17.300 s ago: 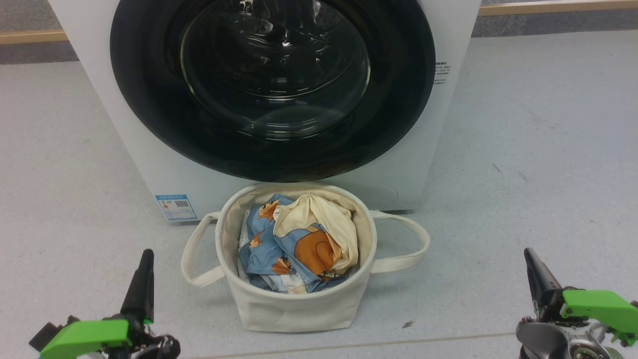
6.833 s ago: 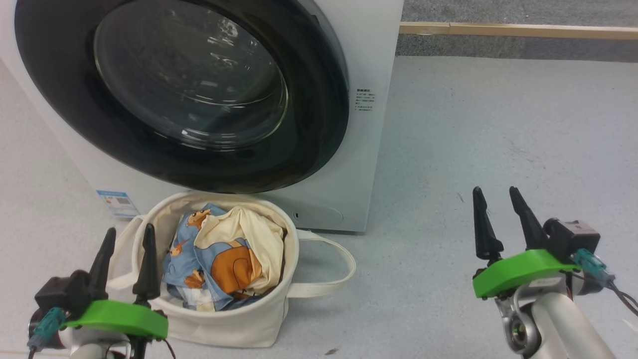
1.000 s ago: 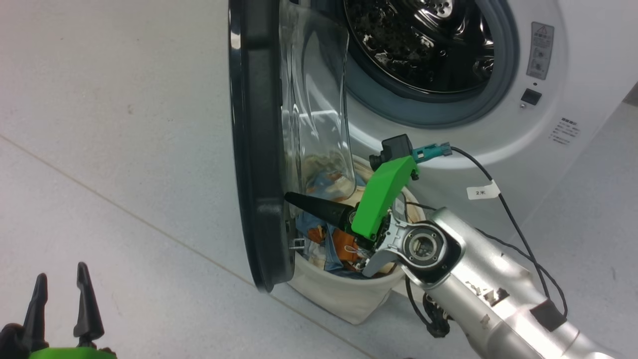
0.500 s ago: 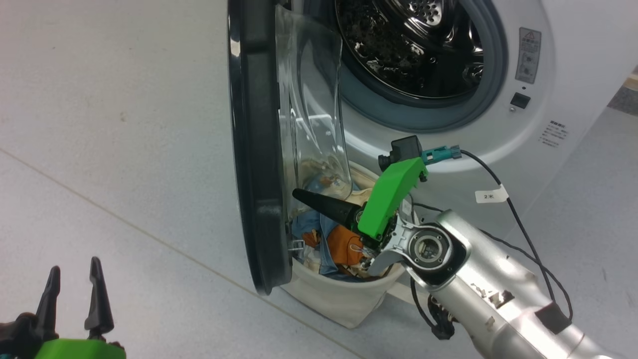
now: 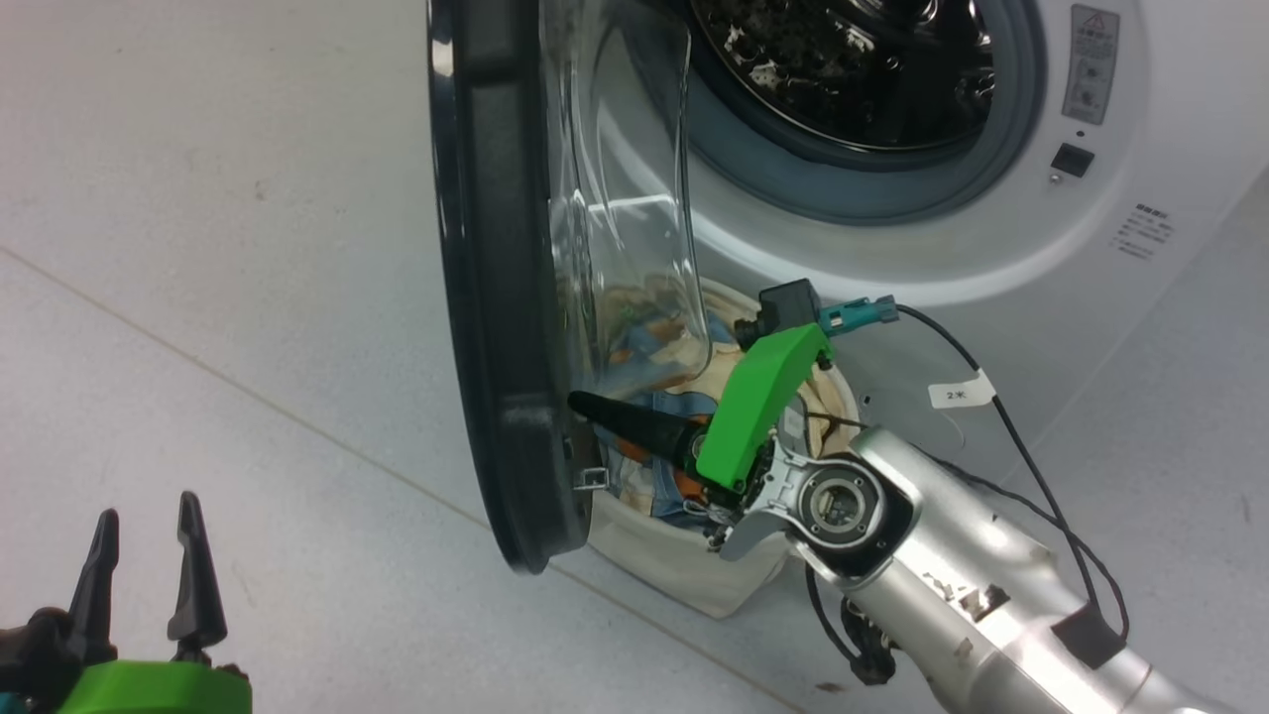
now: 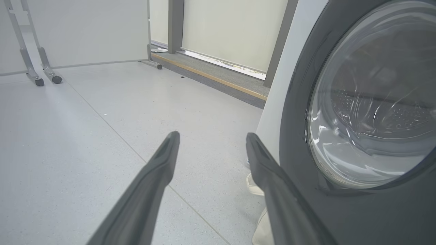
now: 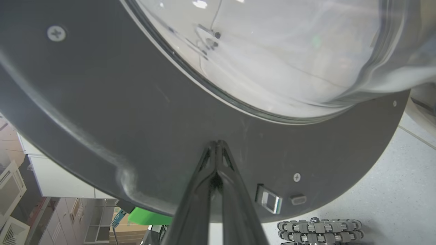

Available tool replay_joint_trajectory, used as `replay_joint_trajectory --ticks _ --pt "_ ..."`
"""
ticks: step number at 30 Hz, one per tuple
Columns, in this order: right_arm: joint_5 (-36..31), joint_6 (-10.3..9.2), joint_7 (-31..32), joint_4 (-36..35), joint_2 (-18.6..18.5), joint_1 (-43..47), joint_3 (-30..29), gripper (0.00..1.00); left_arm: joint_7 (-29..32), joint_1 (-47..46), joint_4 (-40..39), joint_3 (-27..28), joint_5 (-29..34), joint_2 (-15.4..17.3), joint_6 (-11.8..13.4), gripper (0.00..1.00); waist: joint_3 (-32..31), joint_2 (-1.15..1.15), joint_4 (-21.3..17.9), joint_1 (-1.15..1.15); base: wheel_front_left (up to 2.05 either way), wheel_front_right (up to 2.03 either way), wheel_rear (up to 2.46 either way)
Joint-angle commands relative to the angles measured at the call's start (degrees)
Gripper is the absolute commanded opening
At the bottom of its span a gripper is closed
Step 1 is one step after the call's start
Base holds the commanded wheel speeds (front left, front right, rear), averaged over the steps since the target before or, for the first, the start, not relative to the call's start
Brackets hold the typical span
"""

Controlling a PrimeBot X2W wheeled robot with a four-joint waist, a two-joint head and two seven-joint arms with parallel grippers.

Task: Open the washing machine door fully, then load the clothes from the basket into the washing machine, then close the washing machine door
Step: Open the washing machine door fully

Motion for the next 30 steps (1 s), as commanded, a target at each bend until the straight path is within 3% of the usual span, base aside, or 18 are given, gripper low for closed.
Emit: replay_joint_trajectory --ticks 1,13,30 --pt "-0.17 0.07 -0.09 -2.02 1.67 -1.95 0.25 0.0 -0.69 -2.47 -2.07 1.79 0.56 1.01 -0.18 1.0 0.89 0.0 0.2 -0.01 0.0 0.0 0.0" --pt "1.6 0.07 -1.25 -2.83 2.73 -2.97 1.78 0.0 -0.69 -3.91 -1.5 2.23 1.16 0.88 -0.27 1.0 2.95 0.0 0.64 -0.01 0.0 0.0 0.0" --pt "6.08 0.07 -1.16 -5.29 2.95 -1.67 4.29 0.0 -0.69 -4.88 0.62 1.77 1.15 2.07 -0.35 1.0 1.14 0.0 0.43 -0.01 0.0 0.0 0.0"
